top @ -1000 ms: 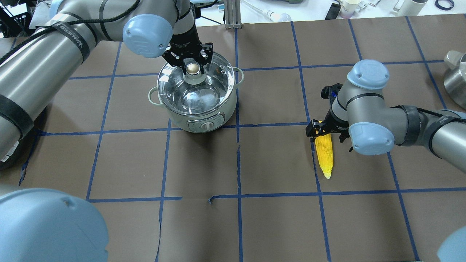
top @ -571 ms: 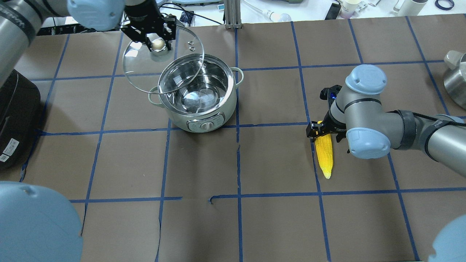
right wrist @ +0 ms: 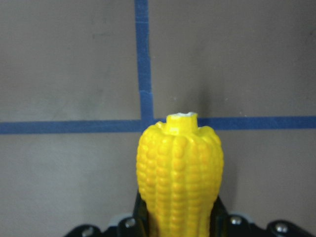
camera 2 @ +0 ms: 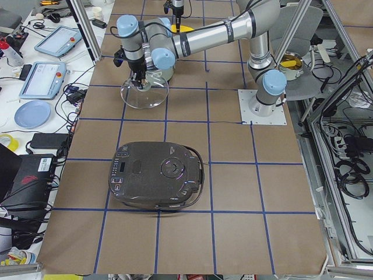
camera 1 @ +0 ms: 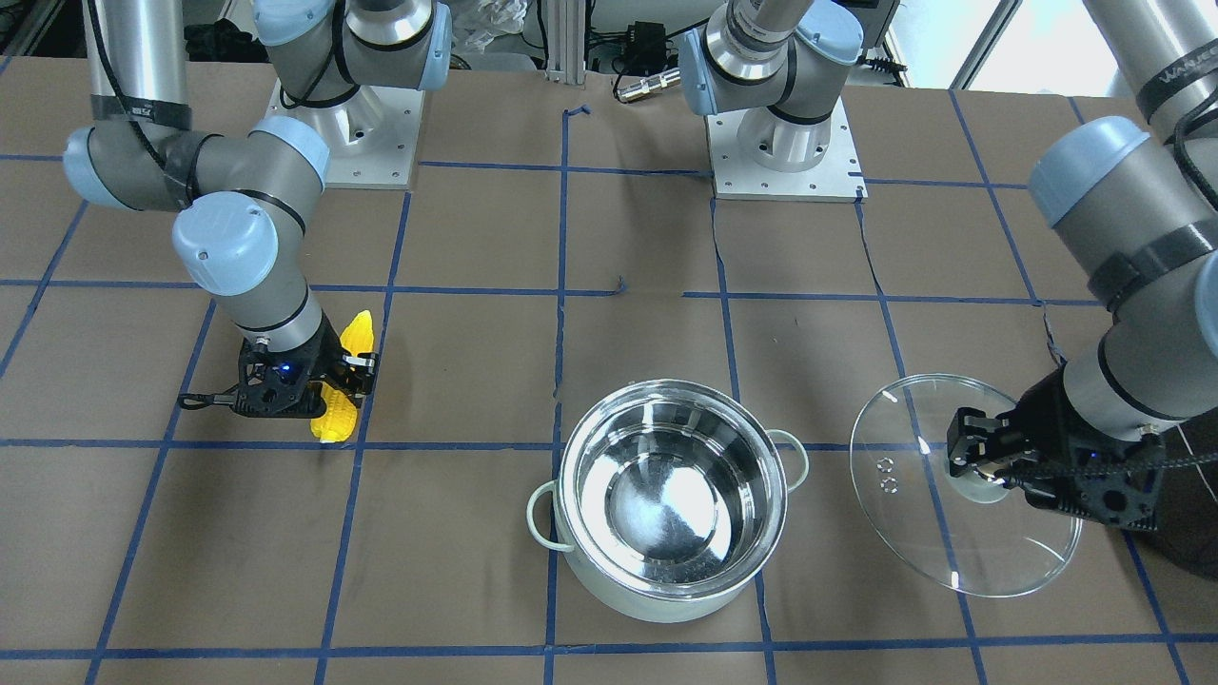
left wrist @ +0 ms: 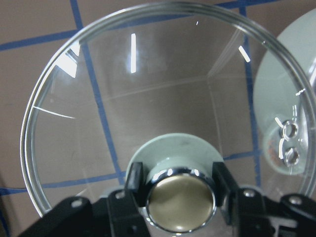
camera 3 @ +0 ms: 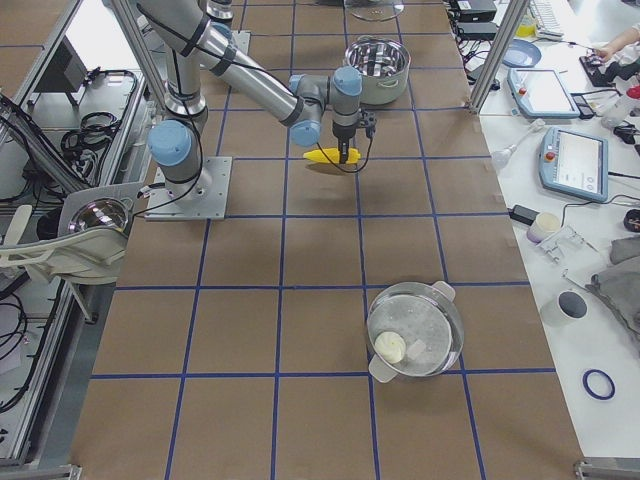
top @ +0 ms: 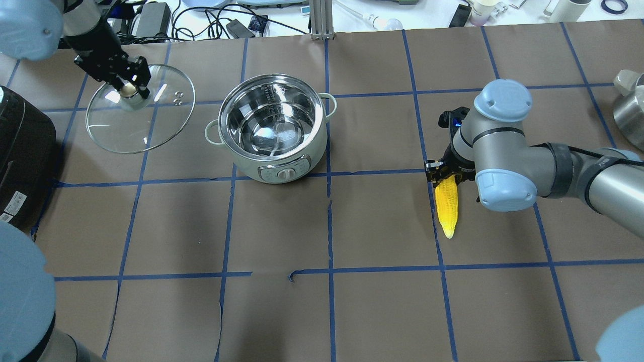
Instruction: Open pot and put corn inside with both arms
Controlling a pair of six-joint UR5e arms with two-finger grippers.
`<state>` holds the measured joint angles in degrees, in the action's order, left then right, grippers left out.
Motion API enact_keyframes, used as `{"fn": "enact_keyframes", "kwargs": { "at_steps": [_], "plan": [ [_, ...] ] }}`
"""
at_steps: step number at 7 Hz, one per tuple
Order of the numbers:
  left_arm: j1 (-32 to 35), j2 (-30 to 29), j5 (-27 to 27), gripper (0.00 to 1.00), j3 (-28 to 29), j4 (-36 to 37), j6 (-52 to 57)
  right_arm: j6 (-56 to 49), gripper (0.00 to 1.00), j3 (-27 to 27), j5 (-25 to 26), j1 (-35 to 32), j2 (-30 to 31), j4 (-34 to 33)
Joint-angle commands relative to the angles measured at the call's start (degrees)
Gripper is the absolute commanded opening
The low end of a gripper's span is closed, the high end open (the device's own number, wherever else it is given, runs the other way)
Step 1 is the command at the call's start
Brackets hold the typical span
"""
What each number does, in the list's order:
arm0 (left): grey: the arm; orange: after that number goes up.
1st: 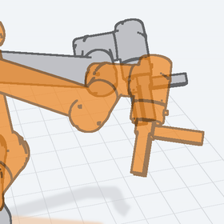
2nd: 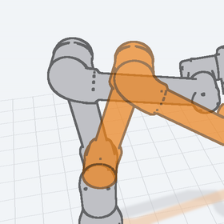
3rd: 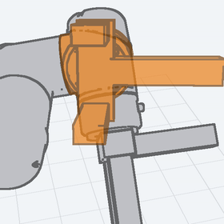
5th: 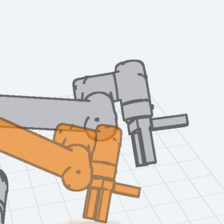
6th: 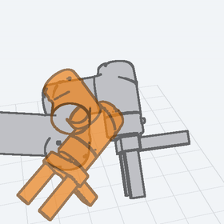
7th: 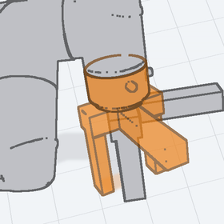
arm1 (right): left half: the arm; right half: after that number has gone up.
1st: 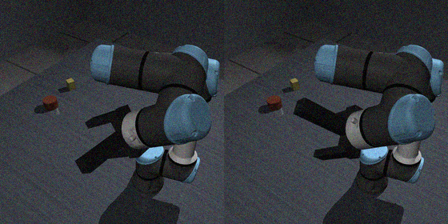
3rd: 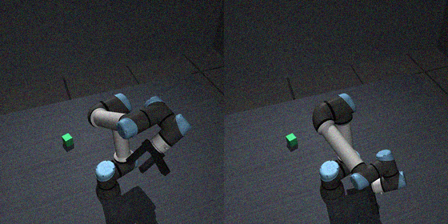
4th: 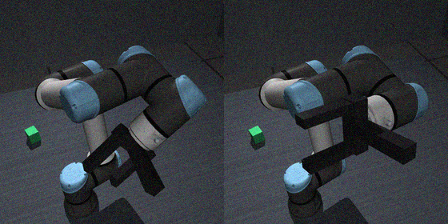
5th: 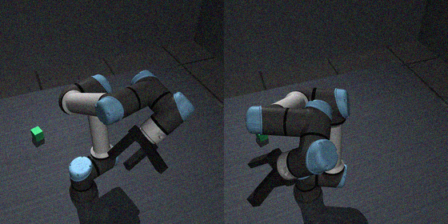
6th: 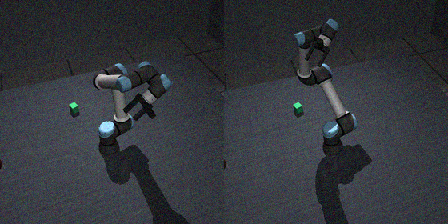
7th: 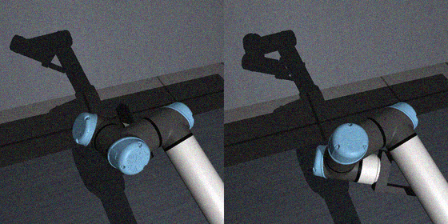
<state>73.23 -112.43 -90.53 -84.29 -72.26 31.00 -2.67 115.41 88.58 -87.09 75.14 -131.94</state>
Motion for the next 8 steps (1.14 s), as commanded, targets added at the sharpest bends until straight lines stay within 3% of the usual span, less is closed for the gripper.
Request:
{"fn": "enact_keyframes", "kwargs": {
  "at_steps": [1,2,3,4,5,6,7,8],
  "plan": [
    [-3.96,0.45,0.62,0.00,-17.24,21.89,4.85,5.19,0.05,-16.44,-2.68,-6.22,-0.25,14.70],
    [-4.06,0.28,0.62,0.00,-21.40,24.08,4.51,9.40,0.05,-28.37,-4.36,-8.95,-1.30,24.79],
    [-4.06,-1.03,0.62,0.00,-20.57,24.19,4.77,13.96,0.06,-42.15,-4.38,-13.24,-6.01,33.16],
    [-4.06,-1.74,0.62,0.00,-20.39,24.10,4.68,19.93,0.11,-53.77,-4.38,-17.11,-12.14,35.85],
    [-4.06,-1.83,0.62,0.77,-19.95,23.40,5.12,25.29,0.09,-63.11,-4.38,-20.72,-18.30,35.88],
    [-4.06,-1.57,0.36,1.00,-19.34,23.31,5.12,28.13,0.07,-67.47,-4.12,-23.80,-22.36,35.71],
    [-3.80,-0.35,0.44,1.00,-17.42,20.61,4.68,29.99,0.07,-68.12,-4.29,-25.39,-23.79,35.01],
    [-3.27,0.97,0.44,1.00,-13.14,12.84,4.51,31.31,0.07,-68.04,-4.29,-26.45,-25.29,32.74]
  ]
}}
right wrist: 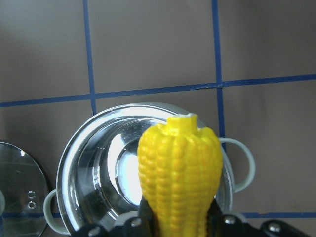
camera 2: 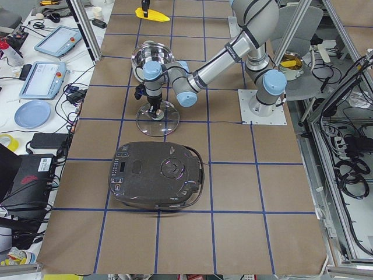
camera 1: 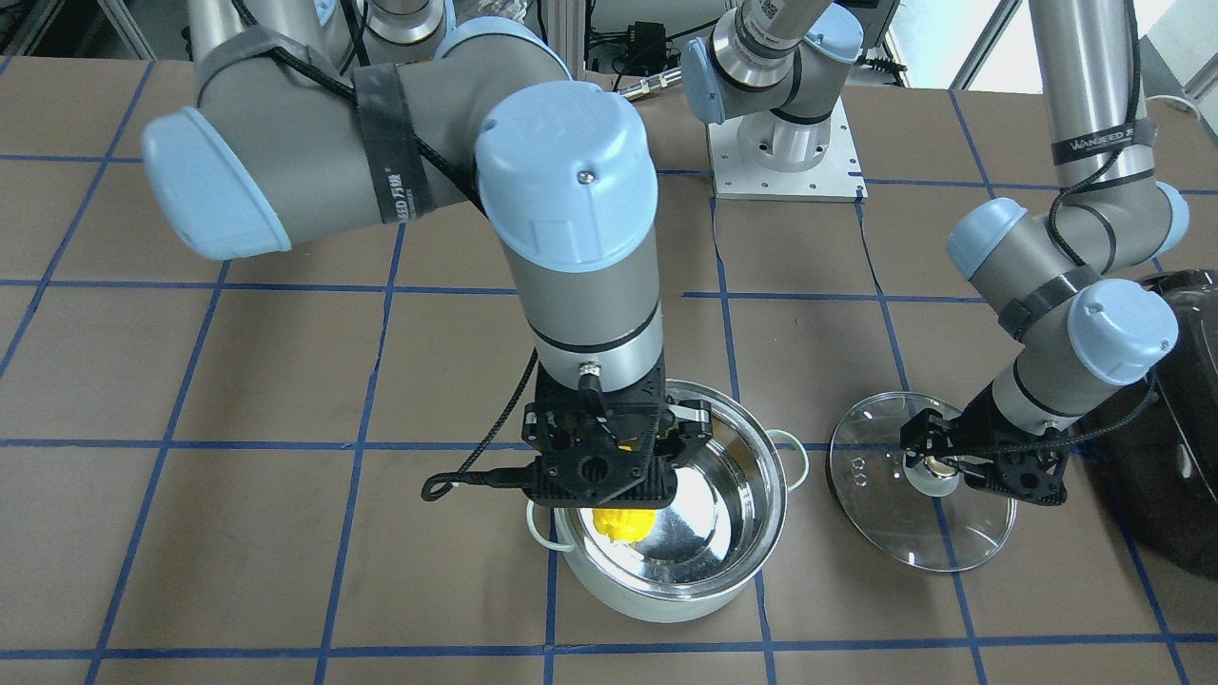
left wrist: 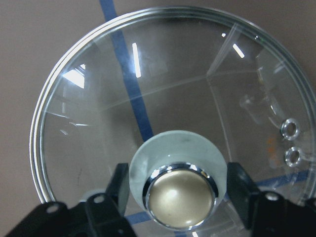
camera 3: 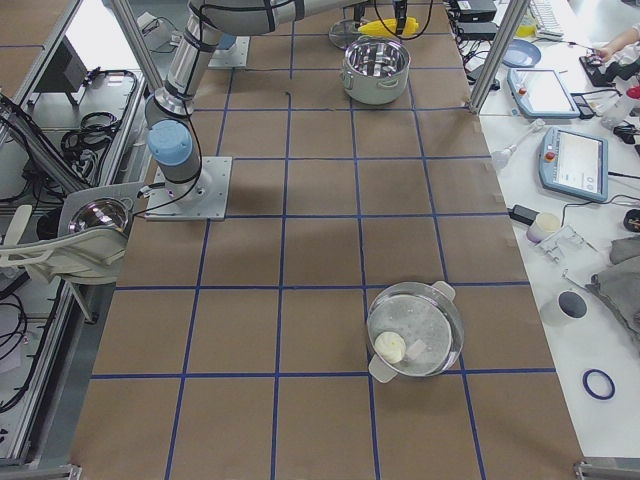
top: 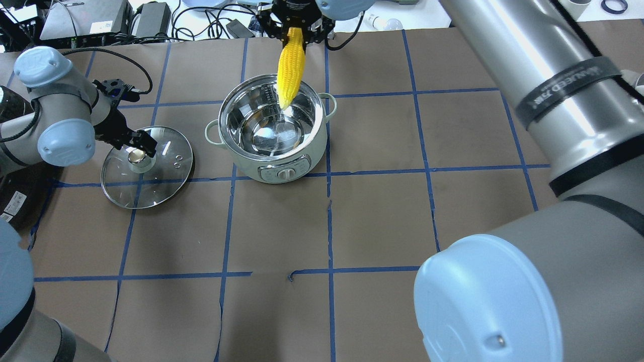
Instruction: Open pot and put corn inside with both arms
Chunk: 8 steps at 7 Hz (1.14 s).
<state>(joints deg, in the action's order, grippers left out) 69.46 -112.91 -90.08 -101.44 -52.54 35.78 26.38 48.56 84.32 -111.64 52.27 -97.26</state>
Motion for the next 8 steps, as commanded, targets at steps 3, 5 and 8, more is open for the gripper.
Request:
{"fn": "enact_keyframes", "kwargs": {
  "at_steps": [3,5,8],
  "plan": [
    [0.94,7.77,0.08,1.00,19.66,-34.38,-1.67,2.09,0.15,-0.84,0.14,-4.55,-6.56,-4.70],
    [4.16,15.66,0.61,1.00,22.51,-44.20,-9.37,2.09,0.50,1.87,0.49,-4.73,-6.65,-5.57],
    [17.42,20.62,0.70,1.00,21.82,-45.82,-29.92,5.78,0.99,9.18,0.58,-4.81,-5.16,-15.77]
  ]
}}
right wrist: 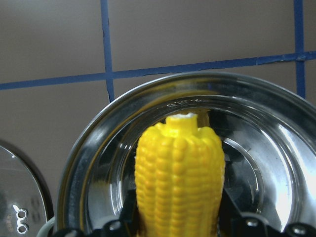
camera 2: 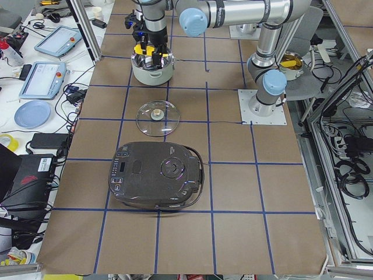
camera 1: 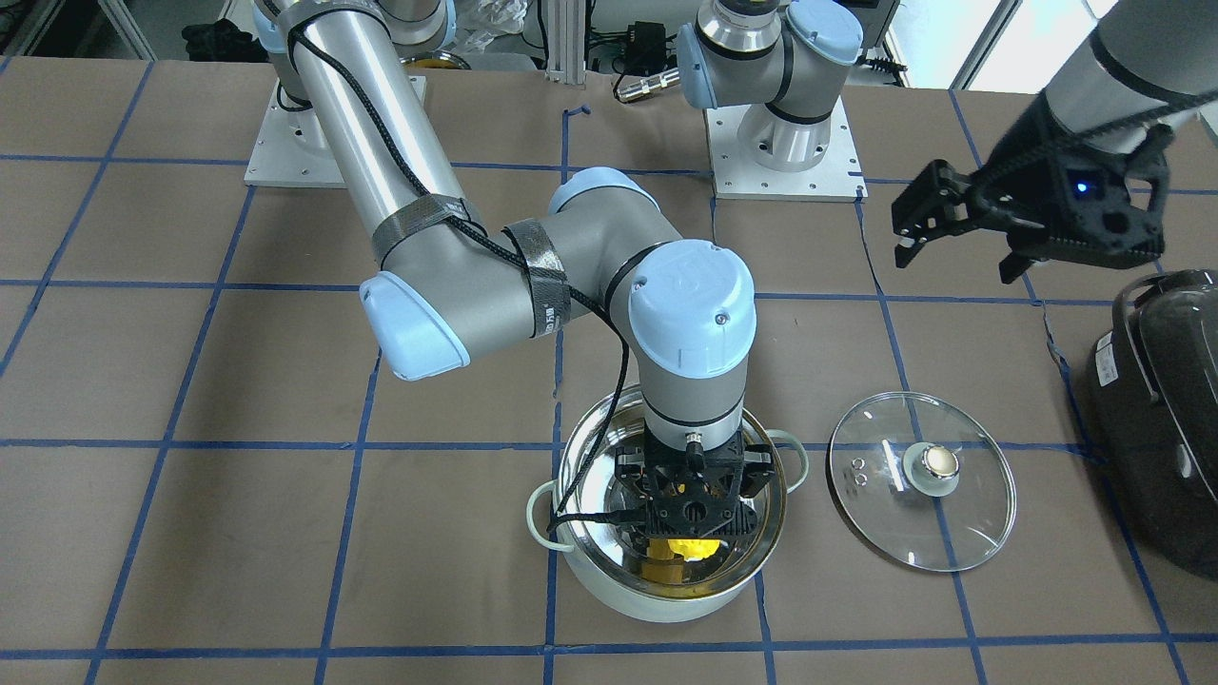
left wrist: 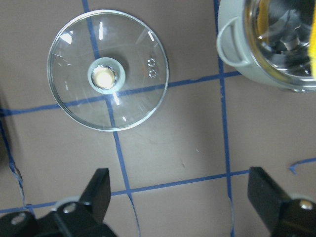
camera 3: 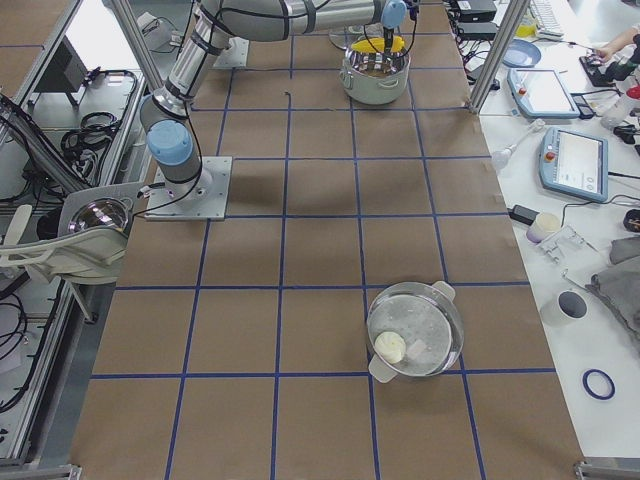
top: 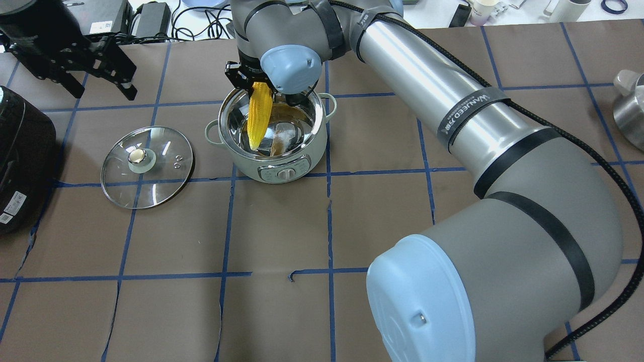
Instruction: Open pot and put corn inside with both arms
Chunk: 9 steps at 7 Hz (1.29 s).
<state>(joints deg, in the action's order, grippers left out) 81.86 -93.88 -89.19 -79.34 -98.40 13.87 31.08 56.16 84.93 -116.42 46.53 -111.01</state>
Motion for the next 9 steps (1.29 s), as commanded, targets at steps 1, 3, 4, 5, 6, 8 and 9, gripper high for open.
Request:
{"fn": "enact_keyframes", "kwargs": {
  "at_steps": [1,3,4,5,6,8,9],
  "plan": [
    [7.32,1.07,-0.37,1.00,-0.46,2.22,-12.16,1.09,0.99,1.59,-0.11,-0.04,1.71,-2.02],
    [8.40,1.50,-0.45,1.00,-2.73,6.87,-13.08,-1.01,1.00,2.19,0.32,0.83,4.25,-1.41],
    [8.40,1.94,-0.37,1.00,-3.62,7.34,-12.99,-5.11,1.00,2.55,1.46,3.71,6.71,1.29],
    [8.40,2.12,-0.45,1.00,-3.80,7.34,-12.90,-10.90,1.00,3.07,3.38,7.31,8.99,7.93],
    [8.40,2.12,-0.46,1.00,-3.80,7.34,-12.90,-16.00,1.00,5.95,3.49,11.43,13.63,12.52],
    [8.31,2.12,-0.46,1.00,-3.80,7.34,-12.99,-27.59,1.00,19.70,3.58,20.40,26.52,13.01],
    [8.31,2.12,-0.54,1.00,-3.80,7.34,-12.99,-30.70,1.00,26.13,3.66,22.70,33.21,12.40]
  ]
}}
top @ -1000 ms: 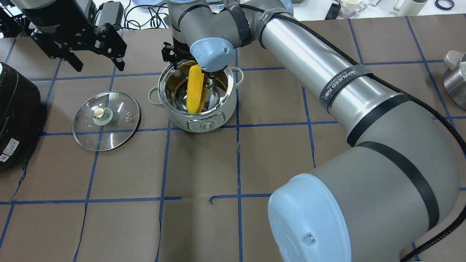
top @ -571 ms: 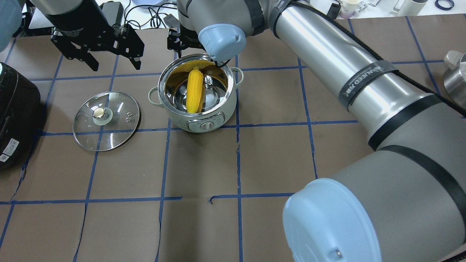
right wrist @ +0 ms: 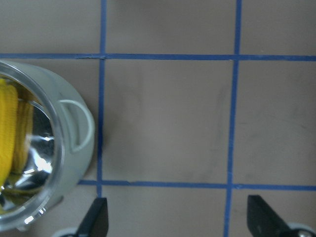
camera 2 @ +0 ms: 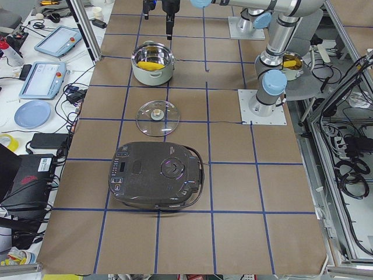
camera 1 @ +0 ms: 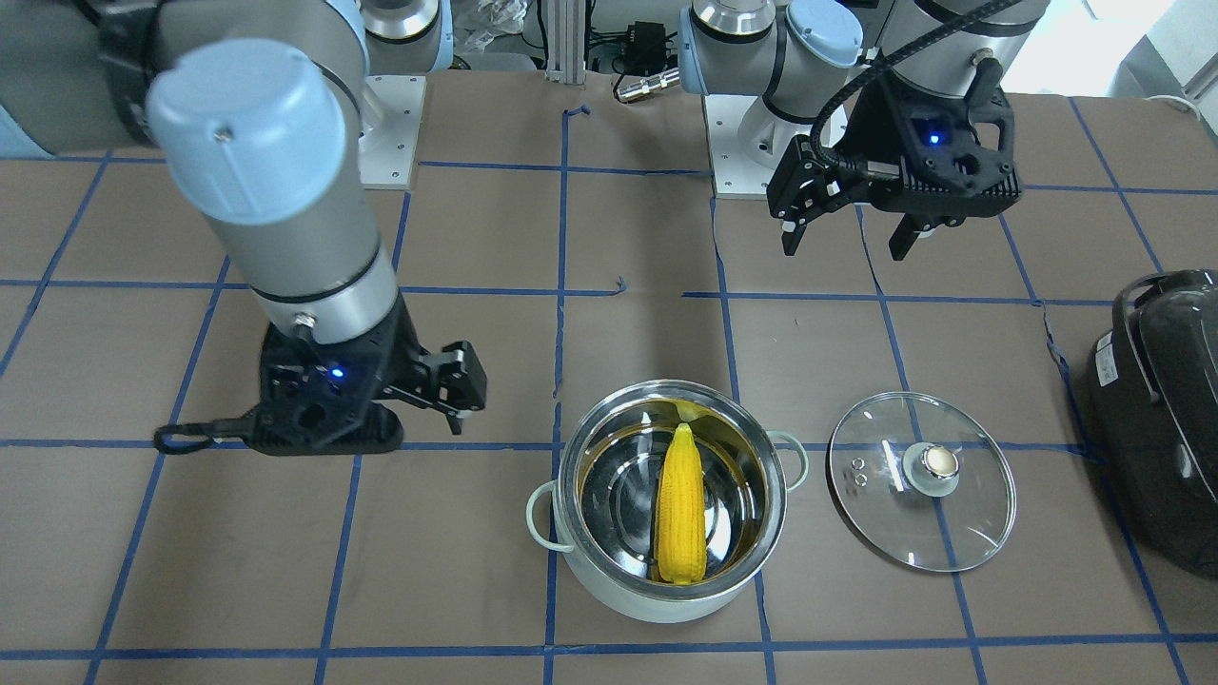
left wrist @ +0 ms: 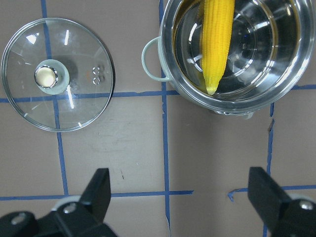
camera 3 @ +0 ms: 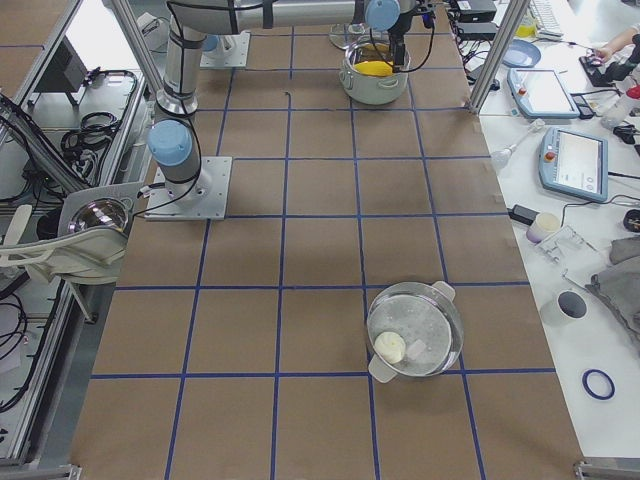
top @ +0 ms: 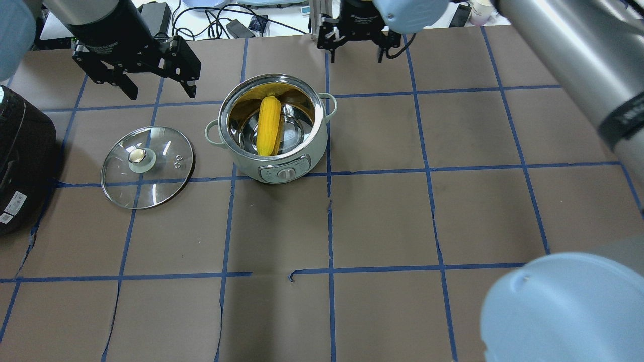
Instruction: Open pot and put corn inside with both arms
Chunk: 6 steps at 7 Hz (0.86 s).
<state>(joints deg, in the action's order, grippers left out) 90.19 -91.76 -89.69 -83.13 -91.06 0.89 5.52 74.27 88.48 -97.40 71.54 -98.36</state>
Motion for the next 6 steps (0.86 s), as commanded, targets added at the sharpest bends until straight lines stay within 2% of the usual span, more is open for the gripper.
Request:
{"fn": "enact_keyframes", "kwargs": {
  "at_steps": [1,2,3,5,6],
  "plan": [
    [-0.10,0.00,0.04,1.00,-0.01,0.01,-0.01,-4.47,1.00,11.73,1.25,3.62,13.83,0.44],
    [-0.19,0.00,0.12,1.00,-0.01,0.01,0.08,-4.29,1.00,13.69,2.39,3.62,17.46,2.36],
    [-0.54,0.00,0.30,1.00,-0.01,0.01,0.17,-4.20,1.00,12.75,3.18,3.53,18.54,2.73],
    [-0.80,0.00,0.30,1.00,0.08,0.01,0.78,-5.08,1.00,11.24,2.76,3.80,17.58,5.88],
    [-0.80,0.00,0.30,1.00,0.08,-0.08,0.69,-4.64,1.00,9.85,3.01,3.71,17.23,5.29]
  ]
}}
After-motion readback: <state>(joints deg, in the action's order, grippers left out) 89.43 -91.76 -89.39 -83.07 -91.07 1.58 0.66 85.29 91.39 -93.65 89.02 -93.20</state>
